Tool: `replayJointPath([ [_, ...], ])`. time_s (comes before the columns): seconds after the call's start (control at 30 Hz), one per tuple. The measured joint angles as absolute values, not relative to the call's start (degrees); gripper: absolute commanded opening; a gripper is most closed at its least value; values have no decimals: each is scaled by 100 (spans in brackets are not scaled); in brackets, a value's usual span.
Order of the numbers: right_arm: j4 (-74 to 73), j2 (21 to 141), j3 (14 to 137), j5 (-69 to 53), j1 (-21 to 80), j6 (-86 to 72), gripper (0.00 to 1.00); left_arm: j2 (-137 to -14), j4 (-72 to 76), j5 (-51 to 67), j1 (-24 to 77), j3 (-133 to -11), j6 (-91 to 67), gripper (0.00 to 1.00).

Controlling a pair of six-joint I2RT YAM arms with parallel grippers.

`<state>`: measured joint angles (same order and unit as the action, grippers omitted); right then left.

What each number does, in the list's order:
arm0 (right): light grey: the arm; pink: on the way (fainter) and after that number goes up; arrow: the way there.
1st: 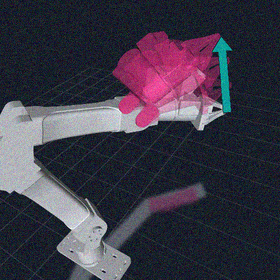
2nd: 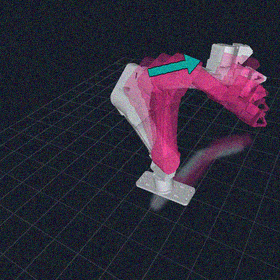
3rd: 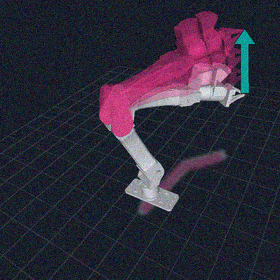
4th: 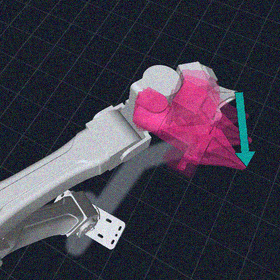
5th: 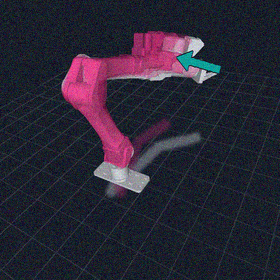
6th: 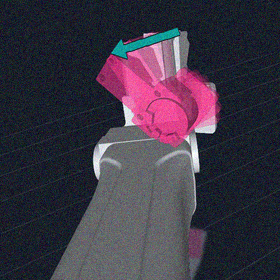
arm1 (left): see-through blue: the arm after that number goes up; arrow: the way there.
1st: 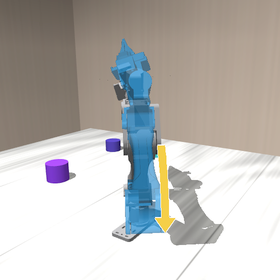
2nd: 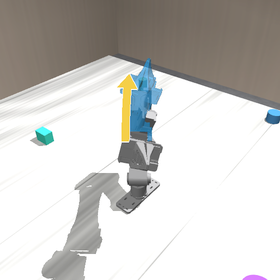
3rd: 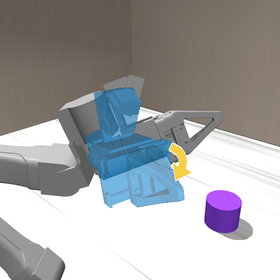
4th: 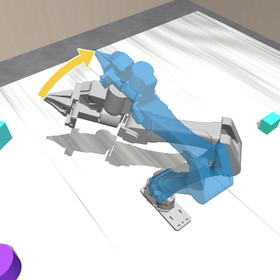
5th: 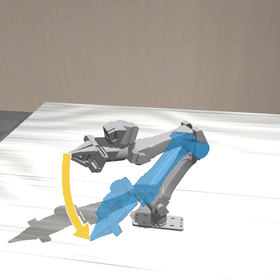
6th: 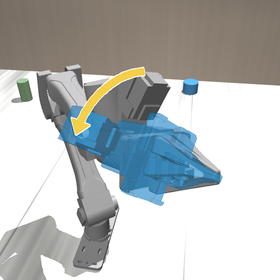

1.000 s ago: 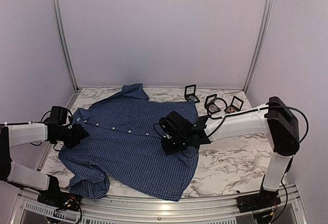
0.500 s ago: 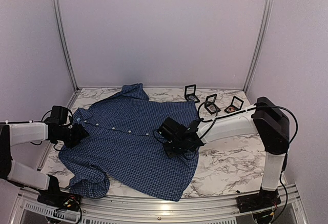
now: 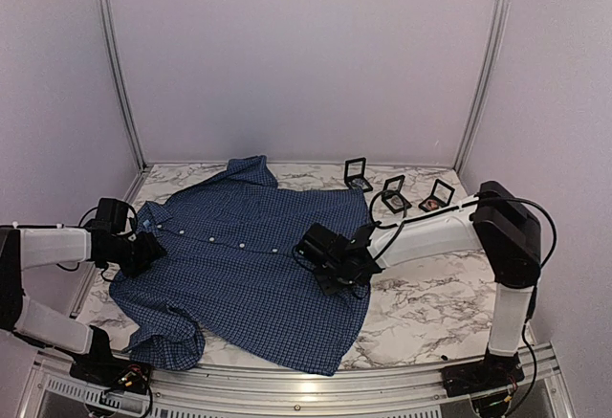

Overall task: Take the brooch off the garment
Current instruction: Flatten out the crumpled clothing at the center of the board.

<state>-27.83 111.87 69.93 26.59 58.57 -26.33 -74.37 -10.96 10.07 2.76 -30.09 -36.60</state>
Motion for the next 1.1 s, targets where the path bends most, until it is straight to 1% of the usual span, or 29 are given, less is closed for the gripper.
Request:
replayJointPath([
  [0.23, -2978, 11026, 6960, 2773, 5913, -2641, 60, -7470, -1094, 1007, 276, -3015, -3656, 64],
  [0.43, -3142, 10678, 6897, 2836, 6228, -2746, 68, -7498, -1090, 1009, 276, -3015, -3638, 64],
  [0.67, -3361, 10672, 6497, 2884, 6473, -2934, 70, -7535, -1083, 1013, 274, -3017, -3636, 64],
  [1.1, -3691, 10680, 6477, 3334, 6431, -3282, 70, -7583, -1057, 1013, 276, -3017, -3618, 64],
])
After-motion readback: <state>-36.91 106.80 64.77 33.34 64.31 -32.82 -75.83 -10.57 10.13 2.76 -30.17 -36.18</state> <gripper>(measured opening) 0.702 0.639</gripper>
